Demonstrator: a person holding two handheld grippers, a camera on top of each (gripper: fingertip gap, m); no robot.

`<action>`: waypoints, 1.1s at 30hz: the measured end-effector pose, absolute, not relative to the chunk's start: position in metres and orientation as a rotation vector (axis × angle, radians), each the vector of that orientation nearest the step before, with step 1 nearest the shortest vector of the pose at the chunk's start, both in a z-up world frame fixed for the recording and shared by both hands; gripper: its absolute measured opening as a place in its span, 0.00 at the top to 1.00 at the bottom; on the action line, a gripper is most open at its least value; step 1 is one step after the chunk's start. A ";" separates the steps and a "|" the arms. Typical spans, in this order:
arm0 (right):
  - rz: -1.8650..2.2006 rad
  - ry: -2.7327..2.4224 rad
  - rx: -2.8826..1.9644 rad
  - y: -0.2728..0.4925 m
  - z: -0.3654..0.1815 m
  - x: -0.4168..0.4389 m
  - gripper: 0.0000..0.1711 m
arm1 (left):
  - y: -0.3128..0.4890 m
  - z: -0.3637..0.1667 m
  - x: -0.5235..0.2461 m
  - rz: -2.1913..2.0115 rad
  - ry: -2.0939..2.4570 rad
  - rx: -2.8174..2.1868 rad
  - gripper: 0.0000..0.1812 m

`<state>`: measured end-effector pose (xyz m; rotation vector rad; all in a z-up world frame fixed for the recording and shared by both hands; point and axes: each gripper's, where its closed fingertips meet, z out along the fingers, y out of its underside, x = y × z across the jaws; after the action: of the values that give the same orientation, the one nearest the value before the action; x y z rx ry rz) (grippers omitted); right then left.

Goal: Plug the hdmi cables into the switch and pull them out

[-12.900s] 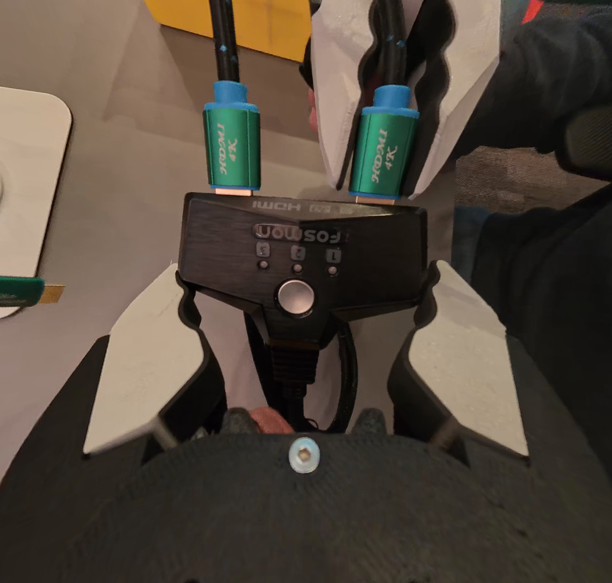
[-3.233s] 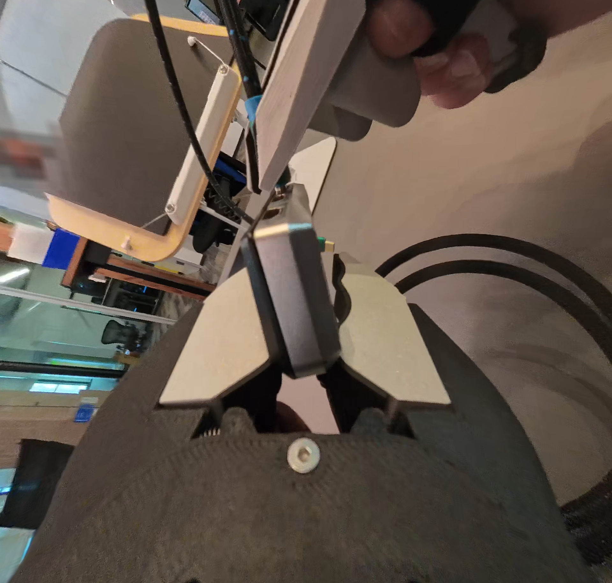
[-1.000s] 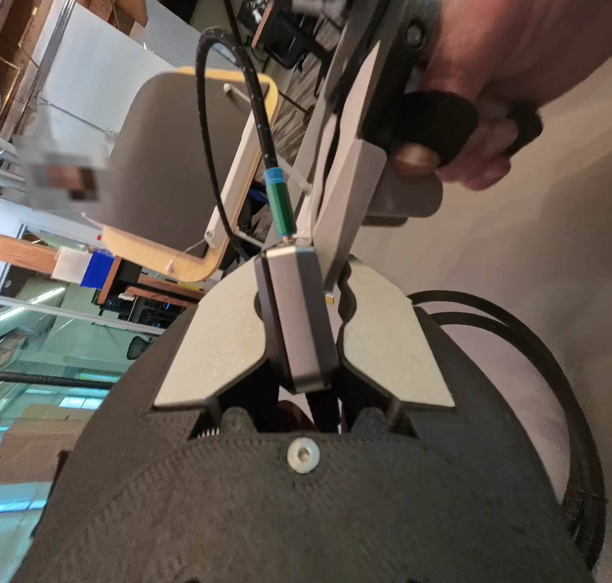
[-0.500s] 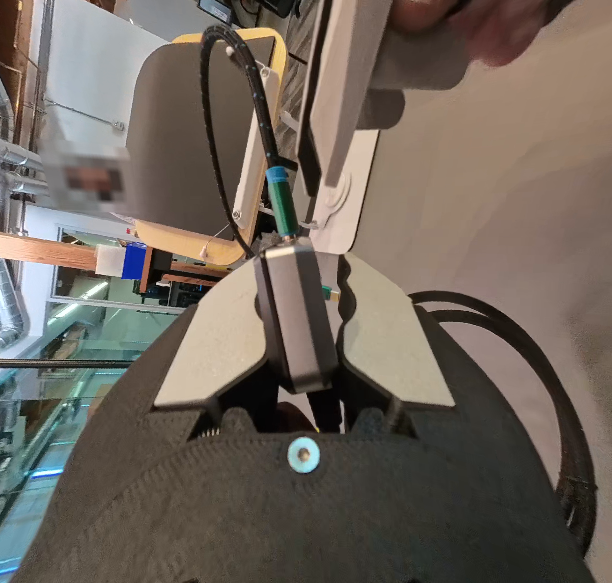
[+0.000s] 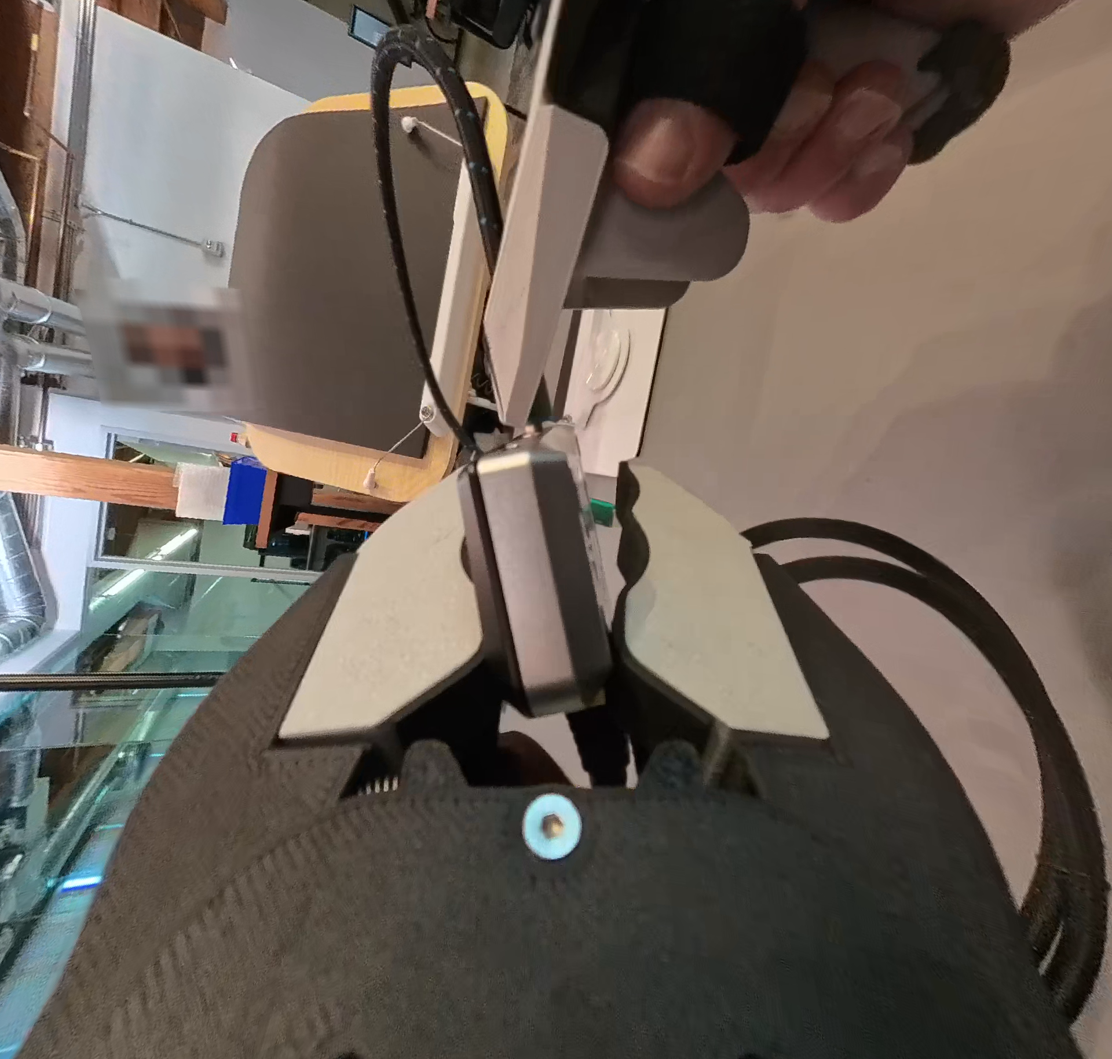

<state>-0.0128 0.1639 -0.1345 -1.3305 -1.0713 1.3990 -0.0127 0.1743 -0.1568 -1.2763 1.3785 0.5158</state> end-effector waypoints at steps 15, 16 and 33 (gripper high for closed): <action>1.387 -1.014 -1.220 0.159 -0.127 -0.010 0.90 | 0.185 -0.164 -0.009 0.312 1.213 -1.397 0.75; 1.364 -1.032 -1.220 0.158 -0.129 -0.010 0.90 | 0.186 -0.163 -0.011 0.340 1.227 -1.391 0.77; 1.369 -0.998 -1.374 0.169 -0.141 -0.002 0.90 | 0.195 -0.162 -0.018 0.684 1.352 -1.368 0.77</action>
<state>-0.0020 0.1690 -0.1414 -1.3741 -0.9983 1.3686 -0.0177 0.1953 -0.1618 -1.3677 1.3522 0.6837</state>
